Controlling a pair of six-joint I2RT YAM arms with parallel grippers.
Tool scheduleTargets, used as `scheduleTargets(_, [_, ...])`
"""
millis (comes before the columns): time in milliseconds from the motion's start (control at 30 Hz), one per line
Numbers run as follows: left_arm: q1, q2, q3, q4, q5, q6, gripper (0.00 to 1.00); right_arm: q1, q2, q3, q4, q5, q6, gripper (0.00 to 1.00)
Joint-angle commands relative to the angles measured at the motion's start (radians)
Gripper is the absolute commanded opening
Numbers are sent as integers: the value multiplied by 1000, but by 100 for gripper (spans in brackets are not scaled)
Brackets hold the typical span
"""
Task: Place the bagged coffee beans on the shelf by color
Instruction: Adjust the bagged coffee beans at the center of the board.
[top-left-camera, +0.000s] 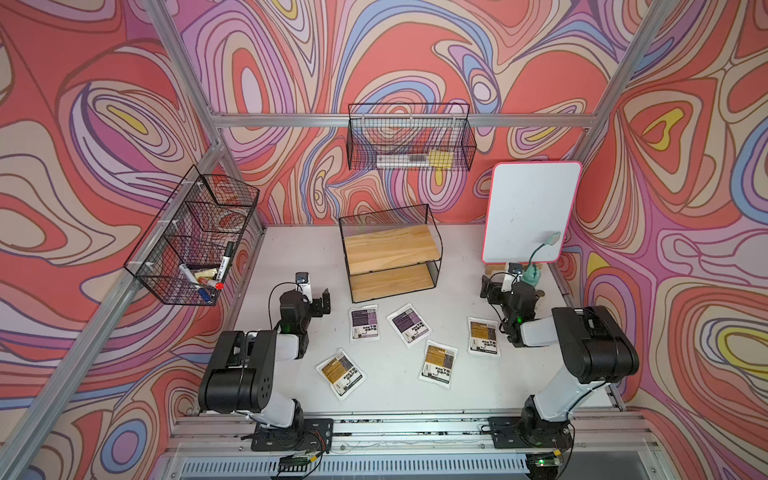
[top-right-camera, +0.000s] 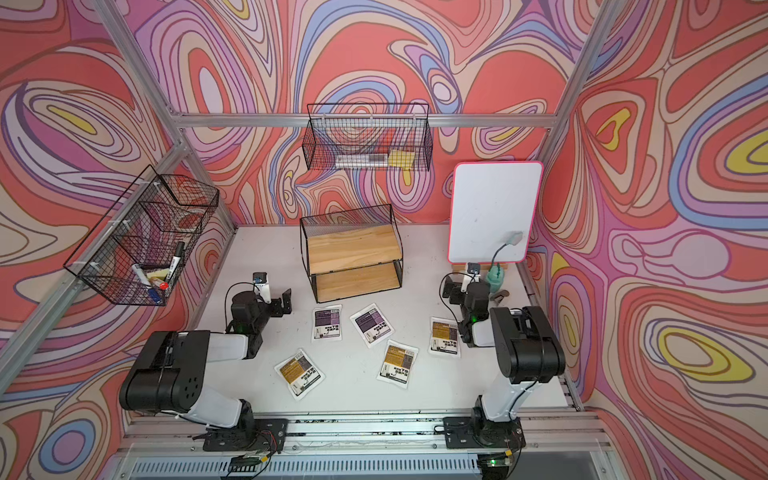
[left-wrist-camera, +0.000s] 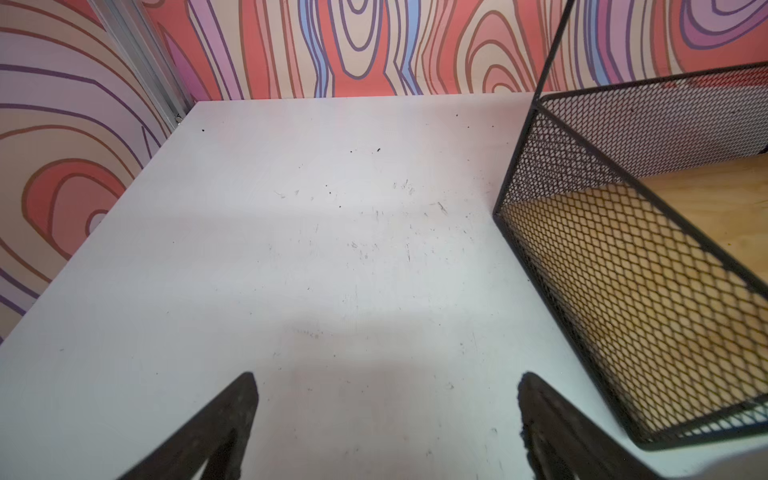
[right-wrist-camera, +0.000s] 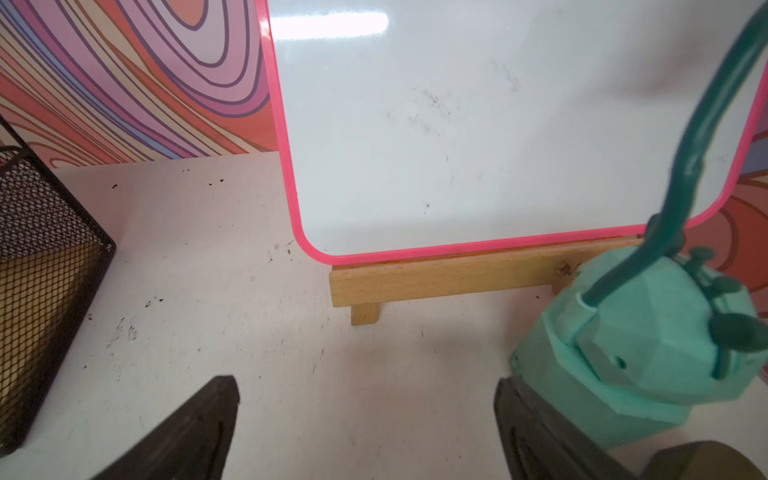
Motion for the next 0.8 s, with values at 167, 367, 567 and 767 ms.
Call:
scheduleTargets(167, [4, 3, 9, 6, 9, -6, 99, -3, -11, 0, 19, -6, -8, 98])
scheduleTargets(367, [3, 2, 9, 8, 10, -7, 99, -4, -10, 0, 19, -6, -8, 98])
scheduleTargets(567, [3, 3, 12, 0, 10, -7, 99, -3, -10, 2, 16, -8, -6, 98])
scheduleTargets(767, [4, -10, 0, 14, 85, 29, 99, -4, -13, -4, 23, -9, -4, 98])
